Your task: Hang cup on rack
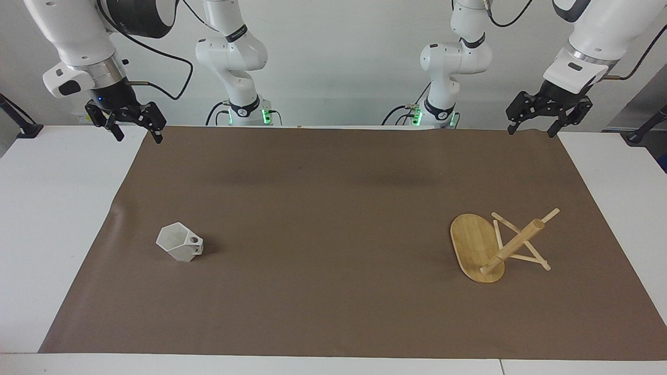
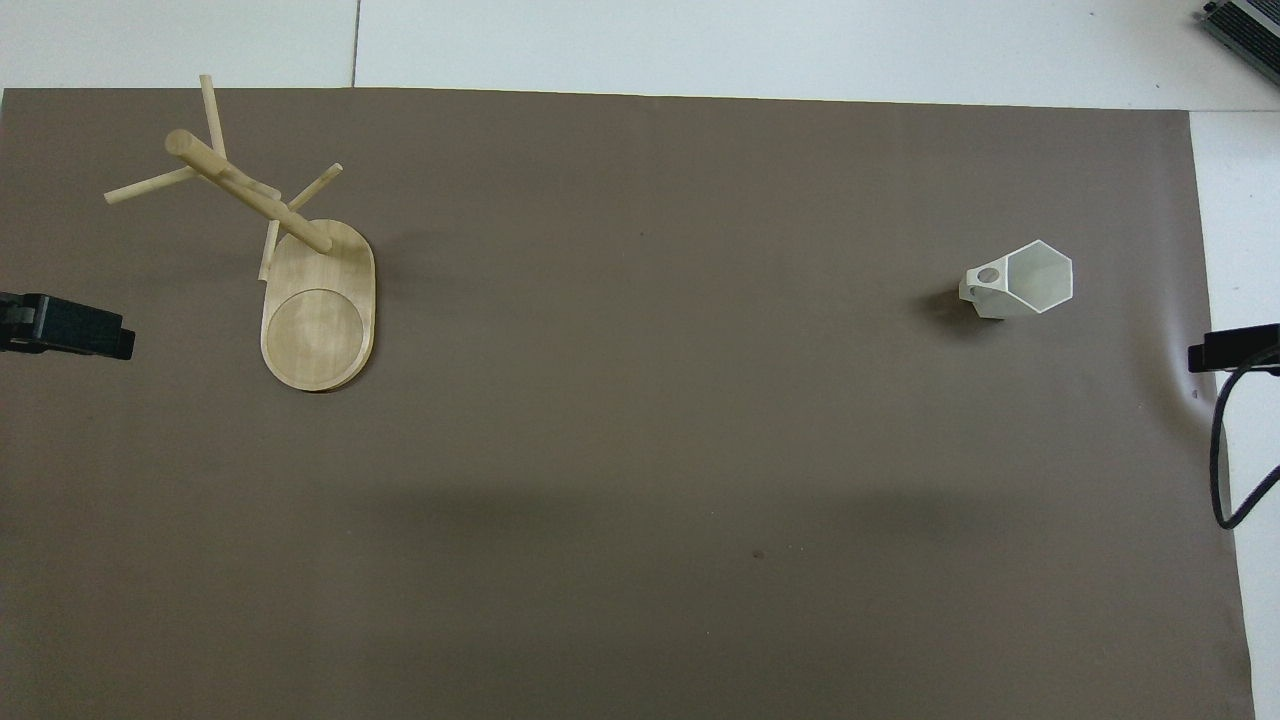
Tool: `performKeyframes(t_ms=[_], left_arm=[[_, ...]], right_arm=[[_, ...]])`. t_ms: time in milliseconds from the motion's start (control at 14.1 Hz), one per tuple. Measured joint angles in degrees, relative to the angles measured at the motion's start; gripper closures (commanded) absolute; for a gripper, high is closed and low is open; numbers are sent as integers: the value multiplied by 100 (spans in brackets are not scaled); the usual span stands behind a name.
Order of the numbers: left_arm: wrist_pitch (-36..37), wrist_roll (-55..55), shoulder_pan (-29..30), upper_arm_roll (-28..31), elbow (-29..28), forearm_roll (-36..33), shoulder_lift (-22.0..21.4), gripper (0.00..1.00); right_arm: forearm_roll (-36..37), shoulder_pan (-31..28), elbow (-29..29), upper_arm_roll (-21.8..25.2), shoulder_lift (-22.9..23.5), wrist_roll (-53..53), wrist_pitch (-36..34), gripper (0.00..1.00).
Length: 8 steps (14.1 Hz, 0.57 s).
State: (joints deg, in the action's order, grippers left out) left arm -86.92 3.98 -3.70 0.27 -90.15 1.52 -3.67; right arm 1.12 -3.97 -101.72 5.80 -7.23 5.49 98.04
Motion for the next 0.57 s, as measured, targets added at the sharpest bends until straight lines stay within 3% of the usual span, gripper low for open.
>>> performKeyframes(t_ms=[565], left_arm=[[0, 0, 0, 0, -8, 0, -1, 0]], right_arm=[[0, 0, -44, 0, 11, 0, 290, 0]])
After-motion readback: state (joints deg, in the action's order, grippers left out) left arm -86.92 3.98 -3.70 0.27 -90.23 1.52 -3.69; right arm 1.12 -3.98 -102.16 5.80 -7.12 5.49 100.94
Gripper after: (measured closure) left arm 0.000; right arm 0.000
